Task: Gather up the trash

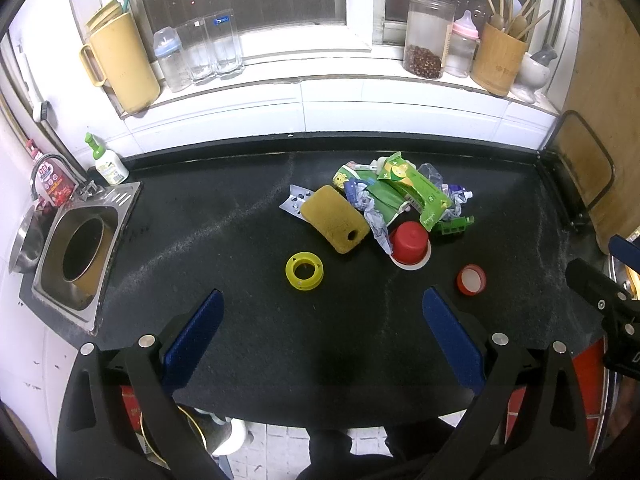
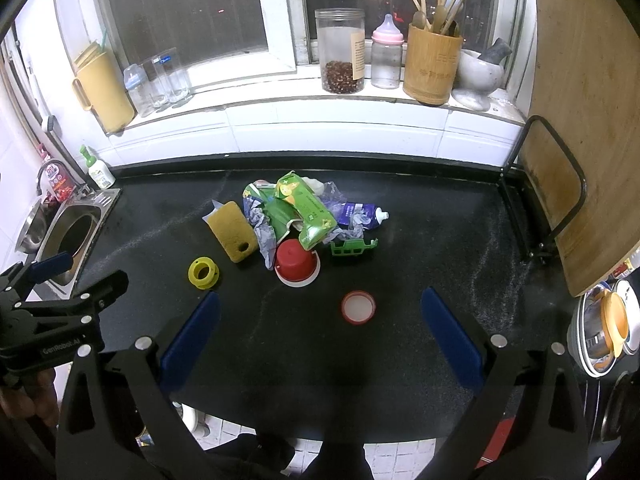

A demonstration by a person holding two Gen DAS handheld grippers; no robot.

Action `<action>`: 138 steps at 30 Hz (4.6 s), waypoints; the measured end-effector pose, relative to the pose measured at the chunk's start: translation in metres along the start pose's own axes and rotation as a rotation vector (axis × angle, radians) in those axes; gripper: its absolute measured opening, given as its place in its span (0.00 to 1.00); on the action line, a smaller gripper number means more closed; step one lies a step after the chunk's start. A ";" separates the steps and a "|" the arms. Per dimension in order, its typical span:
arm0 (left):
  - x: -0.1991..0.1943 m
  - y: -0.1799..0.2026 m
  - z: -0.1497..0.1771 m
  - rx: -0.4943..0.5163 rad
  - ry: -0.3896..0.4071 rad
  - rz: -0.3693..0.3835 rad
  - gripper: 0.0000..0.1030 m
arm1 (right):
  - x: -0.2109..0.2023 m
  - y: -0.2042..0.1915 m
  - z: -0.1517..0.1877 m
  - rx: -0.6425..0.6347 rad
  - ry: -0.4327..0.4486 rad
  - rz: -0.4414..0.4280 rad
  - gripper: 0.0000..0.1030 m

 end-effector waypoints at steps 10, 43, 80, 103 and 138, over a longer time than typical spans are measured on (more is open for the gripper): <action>0.000 0.000 0.000 0.001 -0.003 0.002 0.94 | 0.000 0.000 0.001 0.001 -0.001 -0.001 0.94; 0.153 -0.033 0.035 0.050 -0.117 0.003 0.94 | 0.136 0.029 0.045 -0.032 -0.102 0.014 0.94; 0.188 -0.009 0.018 0.017 -0.090 0.048 0.53 | 0.185 0.049 0.031 -0.065 -0.157 0.014 0.47; 0.101 -0.103 0.073 -0.185 -0.022 -0.095 0.53 | 0.130 -0.101 0.011 -0.349 -0.036 -0.188 0.48; 0.182 -0.436 0.542 -1.085 -0.183 -0.359 0.67 | 0.243 -0.693 0.369 -1.303 -0.558 -0.802 0.57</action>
Point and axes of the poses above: each gripper's, at about its wrist camera, not at the fingertips, and x roughly the way its jaws point, y to its right, z to its underside, the point moved 1 cm from there along x, roughly the way its jaws point
